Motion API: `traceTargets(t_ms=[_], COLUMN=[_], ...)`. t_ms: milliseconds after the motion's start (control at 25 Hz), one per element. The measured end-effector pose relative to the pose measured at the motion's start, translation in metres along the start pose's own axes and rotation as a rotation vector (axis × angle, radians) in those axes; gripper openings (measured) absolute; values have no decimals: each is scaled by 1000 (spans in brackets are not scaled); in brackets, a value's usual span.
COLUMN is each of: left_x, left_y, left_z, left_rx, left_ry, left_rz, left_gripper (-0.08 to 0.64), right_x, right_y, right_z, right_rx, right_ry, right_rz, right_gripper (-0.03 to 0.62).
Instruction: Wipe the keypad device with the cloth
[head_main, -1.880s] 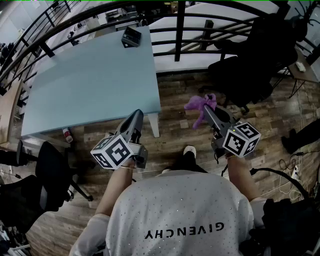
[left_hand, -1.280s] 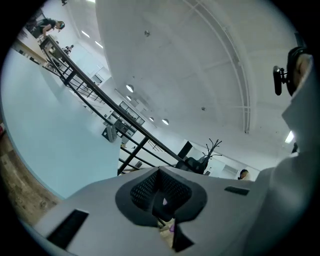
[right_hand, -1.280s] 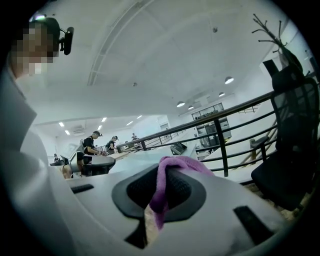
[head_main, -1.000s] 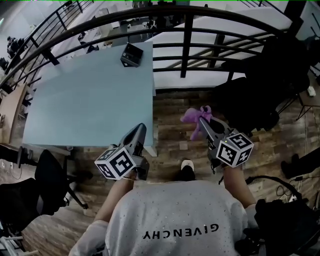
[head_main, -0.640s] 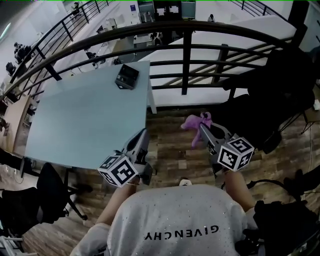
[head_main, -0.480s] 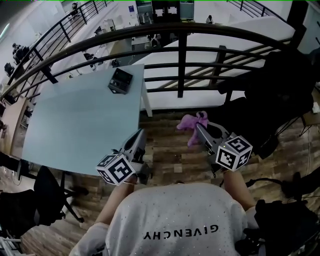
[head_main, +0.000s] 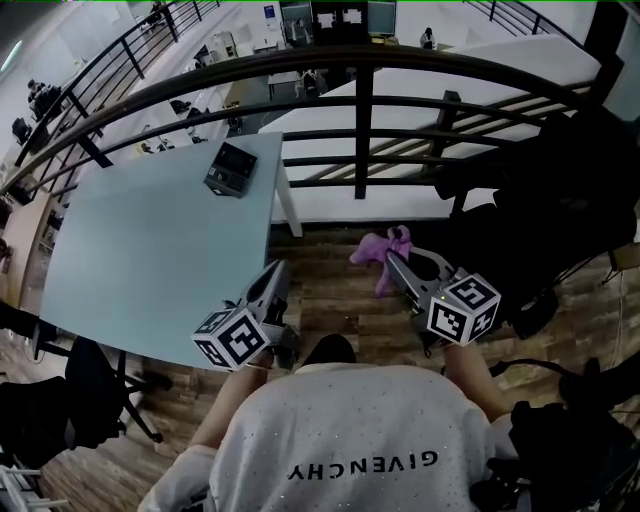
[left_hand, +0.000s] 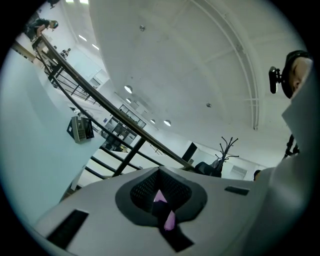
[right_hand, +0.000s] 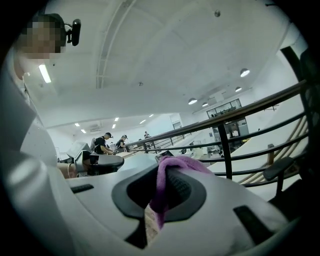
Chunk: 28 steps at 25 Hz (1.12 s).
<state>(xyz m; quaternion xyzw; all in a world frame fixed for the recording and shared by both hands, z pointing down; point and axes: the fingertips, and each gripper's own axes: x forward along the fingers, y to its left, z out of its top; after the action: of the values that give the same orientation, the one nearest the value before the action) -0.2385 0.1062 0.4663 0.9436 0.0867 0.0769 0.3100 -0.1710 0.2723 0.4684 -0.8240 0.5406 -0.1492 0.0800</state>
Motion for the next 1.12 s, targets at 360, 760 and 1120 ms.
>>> traceTargets(t_ms=[360, 760, 1120], left_x=[60, 125, 212], left_y=[31, 103, 119], left_z=[19, 24, 132], left_rx=[-7, -3, 3], left_ry=[38, 24, -46], left_rz=[21, 2, 34], left_gripper=[3, 3, 3], right_x=[45, 127, 227], right_y=[-50, -91, -132], right_z=[16, 14, 117], right_rx=[25, -33, -97], right_ry=[38, 16, 81], right_rz=[5, 48, 159], right_gripper=[25, 25, 25])
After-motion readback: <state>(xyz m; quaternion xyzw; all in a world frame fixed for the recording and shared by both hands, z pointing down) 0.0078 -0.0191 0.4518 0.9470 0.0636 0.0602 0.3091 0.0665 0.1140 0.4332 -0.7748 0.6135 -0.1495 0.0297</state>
